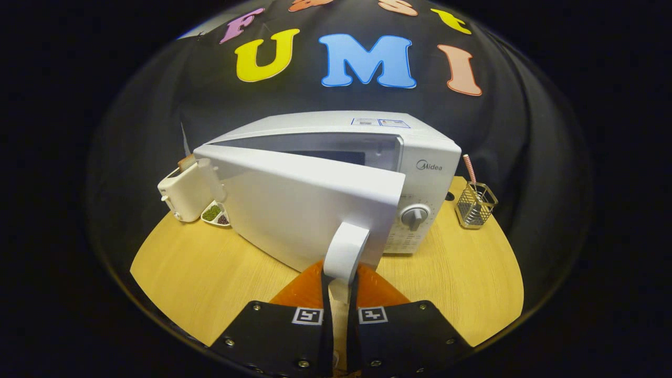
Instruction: Open the microwave, put the food inside, and close the microwave door.
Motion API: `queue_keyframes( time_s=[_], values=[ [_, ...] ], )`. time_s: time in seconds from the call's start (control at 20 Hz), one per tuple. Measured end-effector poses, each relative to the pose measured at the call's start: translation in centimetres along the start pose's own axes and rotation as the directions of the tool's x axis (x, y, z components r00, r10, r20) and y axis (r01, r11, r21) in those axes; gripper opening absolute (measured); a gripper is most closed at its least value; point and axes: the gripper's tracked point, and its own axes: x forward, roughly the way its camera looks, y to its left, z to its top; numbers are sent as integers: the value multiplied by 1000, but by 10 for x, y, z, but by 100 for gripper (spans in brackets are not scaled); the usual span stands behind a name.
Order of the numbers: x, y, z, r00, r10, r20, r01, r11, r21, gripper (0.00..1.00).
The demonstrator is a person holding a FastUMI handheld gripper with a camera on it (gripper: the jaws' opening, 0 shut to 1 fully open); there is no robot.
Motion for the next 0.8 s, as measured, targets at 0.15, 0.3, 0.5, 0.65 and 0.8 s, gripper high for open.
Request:
queue_keyframes(
  time_s=[0.15,0.3,0.5,0.65,0.8],
  values=[
    [-12,14,-10,1000,20,-19,-20,1000,-9,10],
    [-21,25,-19,998,32,-49,-33,999,-10,10],
    [-33,44,-28,996,57,-72,-58,998,-11,14],
    [-43,60,-37,994,71,-79,-72,997,-14,15],
    [-52,74,-42,994,76,-83,-79,996,-31,17]
  ],
)
